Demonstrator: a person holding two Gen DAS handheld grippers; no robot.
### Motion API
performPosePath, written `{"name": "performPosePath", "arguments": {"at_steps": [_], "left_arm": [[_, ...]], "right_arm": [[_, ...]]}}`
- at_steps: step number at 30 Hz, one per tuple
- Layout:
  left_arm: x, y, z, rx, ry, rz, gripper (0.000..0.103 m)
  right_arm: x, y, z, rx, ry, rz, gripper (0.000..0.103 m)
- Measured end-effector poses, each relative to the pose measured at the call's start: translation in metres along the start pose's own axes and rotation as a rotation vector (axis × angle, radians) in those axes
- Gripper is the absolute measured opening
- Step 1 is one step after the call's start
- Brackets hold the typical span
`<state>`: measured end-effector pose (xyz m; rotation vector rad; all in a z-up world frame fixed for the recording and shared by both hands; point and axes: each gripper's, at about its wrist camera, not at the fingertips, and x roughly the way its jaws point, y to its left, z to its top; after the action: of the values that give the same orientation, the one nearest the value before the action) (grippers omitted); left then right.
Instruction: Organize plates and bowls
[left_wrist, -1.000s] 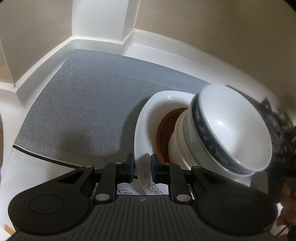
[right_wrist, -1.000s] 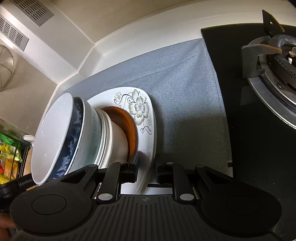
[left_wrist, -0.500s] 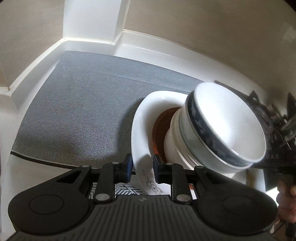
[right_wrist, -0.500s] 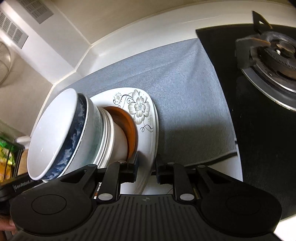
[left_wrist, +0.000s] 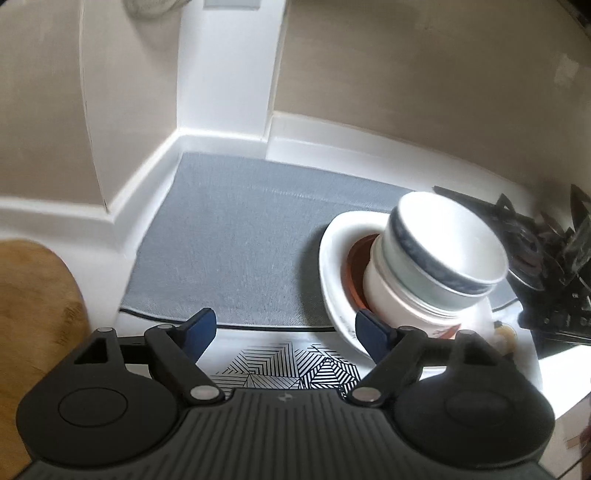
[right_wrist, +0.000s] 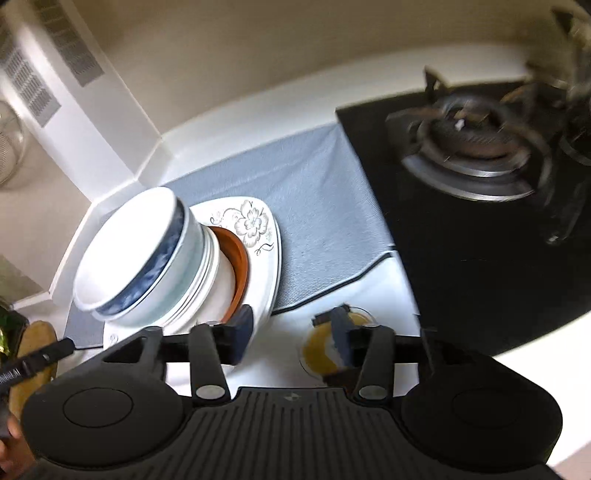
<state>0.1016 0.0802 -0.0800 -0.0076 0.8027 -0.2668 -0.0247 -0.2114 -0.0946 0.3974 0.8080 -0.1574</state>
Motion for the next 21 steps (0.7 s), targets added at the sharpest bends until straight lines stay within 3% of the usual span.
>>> {"name": "performPosePath", "arguments": {"at_steps": [1,2,3,8,21], "left_arm": [[-0.005,-0.004,0.002,0.012,0.004,0.01,0.091],[-0.008,-0.008,0.005,0.02,0.012,0.016,0.1],[-0.011,-0.012,0.008,0.023,0.017,0.02,0.103],[-0.018,-0.029,0.024,0.04,0.054,0.04,0.103],[-0.022,-0.061,0.02,0.081,0.13,0.026,0.103]], "right_arm": [[-0.007,0.002,-0.003,-0.011,-0.007,-0.016,0.064],[-0.013,0.004,-0.005,-0.018,-0.011,-0.032,0.072],[-0.018,0.006,-0.005,-0.021,-0.019,-0.038,0.075],[-0.033,0.027,0.001,-0.06,-0.046,-0.046,0.089],[-0.045,0.071,0.013,-0.095,0.008,-0.118,0.089]]}}
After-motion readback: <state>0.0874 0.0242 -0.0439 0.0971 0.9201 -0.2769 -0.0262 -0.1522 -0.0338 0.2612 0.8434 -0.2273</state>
